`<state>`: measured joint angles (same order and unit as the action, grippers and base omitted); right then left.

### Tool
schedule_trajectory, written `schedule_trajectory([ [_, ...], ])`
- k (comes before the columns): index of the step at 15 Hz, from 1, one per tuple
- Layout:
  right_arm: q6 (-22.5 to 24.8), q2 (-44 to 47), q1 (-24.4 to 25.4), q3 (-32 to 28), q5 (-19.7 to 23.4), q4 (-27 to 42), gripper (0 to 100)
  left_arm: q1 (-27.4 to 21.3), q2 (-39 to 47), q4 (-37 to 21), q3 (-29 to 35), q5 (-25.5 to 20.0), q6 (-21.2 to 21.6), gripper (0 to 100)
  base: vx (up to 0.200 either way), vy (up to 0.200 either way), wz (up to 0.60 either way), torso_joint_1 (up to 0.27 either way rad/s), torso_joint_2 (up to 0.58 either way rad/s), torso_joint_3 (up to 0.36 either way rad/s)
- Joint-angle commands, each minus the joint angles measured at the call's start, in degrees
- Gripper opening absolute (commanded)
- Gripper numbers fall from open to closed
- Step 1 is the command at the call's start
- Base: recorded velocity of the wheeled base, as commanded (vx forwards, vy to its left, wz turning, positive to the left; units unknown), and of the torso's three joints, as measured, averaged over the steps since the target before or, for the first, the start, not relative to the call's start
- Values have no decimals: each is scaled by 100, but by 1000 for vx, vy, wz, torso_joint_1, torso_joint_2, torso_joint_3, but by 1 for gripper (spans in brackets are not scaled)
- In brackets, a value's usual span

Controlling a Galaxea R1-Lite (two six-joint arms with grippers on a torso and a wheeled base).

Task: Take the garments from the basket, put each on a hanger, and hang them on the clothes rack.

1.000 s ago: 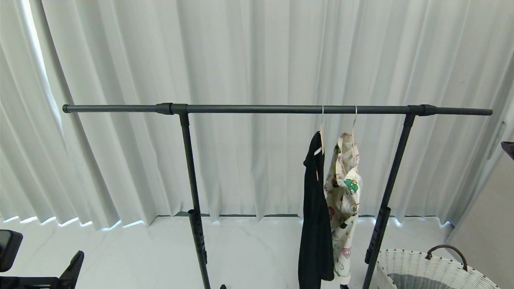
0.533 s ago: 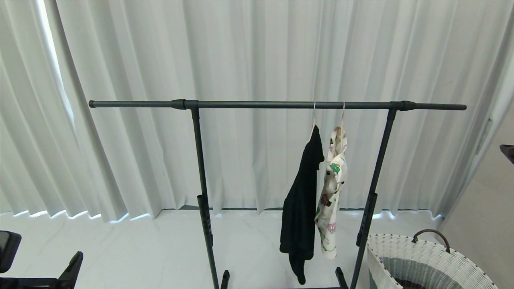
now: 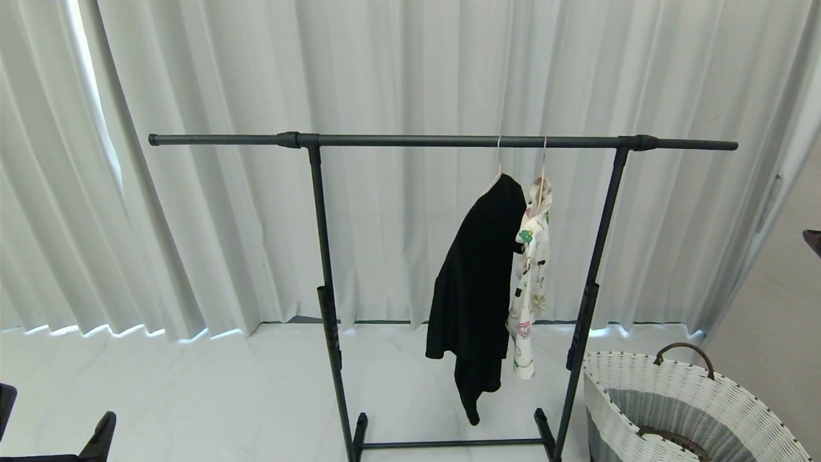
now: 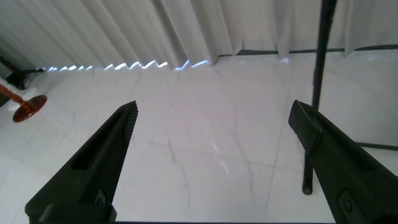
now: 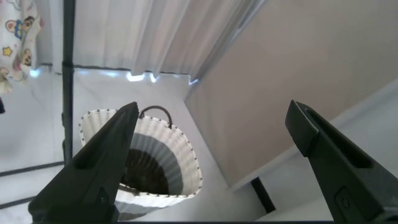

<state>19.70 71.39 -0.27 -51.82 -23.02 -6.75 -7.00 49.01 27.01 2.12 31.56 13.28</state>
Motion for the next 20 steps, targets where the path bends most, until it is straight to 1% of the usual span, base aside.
schedule_trajectory([
  [1,-1,-239,0,190,-1,-10,100,550,-348,-3,-89,87,0,100,0,0,0,-222,496,290],
  [2,-19,-406,-8,331,-1,-1,100,876,-559,-12,-212,87,0,100,0,0,0,-207,486,281],
  [3,-28,-565,-8,498,-1,-1,100,1113,-814,-188,-212,87,0,100,0,0,0,-203,486,286],
  [4,-28,-802,-8,735,34,-1,100,1245,-1130,-425,-212,87,8,100,0,0,0,-212,481,286],
  [6,-19,-1250,-8,1245,96,-1,100,1262,-1824,-1014,-212,87,26,100,0,0,0,-193,481,293],
  [7,-19,-1575,-8,1614,96,-10,100,1271,-2536,-1541,-212,113,193,100,0,0,0,-193,471,286],
  [8,-28,-1874,-8,1895,96,-45,100,1297,-3327,-2077,-212,140,448,100,0,0,0,-198,476,295],
  [9,-28,-2164,-8,2194,96,-124,100,1297,-4074,-2570,-124,113,817,100,0,0,0,-178,476,290],
  [10,-19,-2525,-8,2537,96,-195,100,1306,-4321,-2614,-54,113,1063,100,0,0,0,-173,466,295],
  [11,-19,-2832,-8,2853,96,-230,100,1315,-4364,-2614,-63,166,1054,100,0,0,0,-168,456,295],
  [12,-36,-3210,0,3240,96,-300,100,1315,-4364,-2614,-71,254,931,100,0,0,0,-168,461,315],
  [13,-19,-3465,0,3486,96,-353,100,1315,-4364,-2614,-71,316,817,100,0,0,0,-149,461,305],
  [14,-10,-4247,18,4110,148,-379,100,1315,-4356,-2614,-80,465,694,100,0,0,0,-149,466,315],
  [15,-10,-4581,18,4295,245,-362,100,1315,-4356,-2614,-89,535,676,100,0,0,0,-95,413,261],
  [16,25,-5065,18,4576,377,-327,100,1315,-4356,-2614,-89,553,668,100,0,0,0,-17,129,2],
  [17,69,-5337,18,4769,473,-327,100,1315,-4364,-2614,-89,553,685,100,0,0,0,0,0,0],
  [18,210,-5653,18,4954,605,-318,100,1315,-4356,-2614,-89,535,720,100,0,0,0,0,0,0],
  [19,429,-6330,18,5182,799,-309,100,1315,-4364,-2605,-89,474,632,100,0,0,0,0,0,0],
  [20,535,-6787,18,5182,843,-37,100,1315,-4364,-2596,-115,403,421,100,0,0,0,0,0,0],
])
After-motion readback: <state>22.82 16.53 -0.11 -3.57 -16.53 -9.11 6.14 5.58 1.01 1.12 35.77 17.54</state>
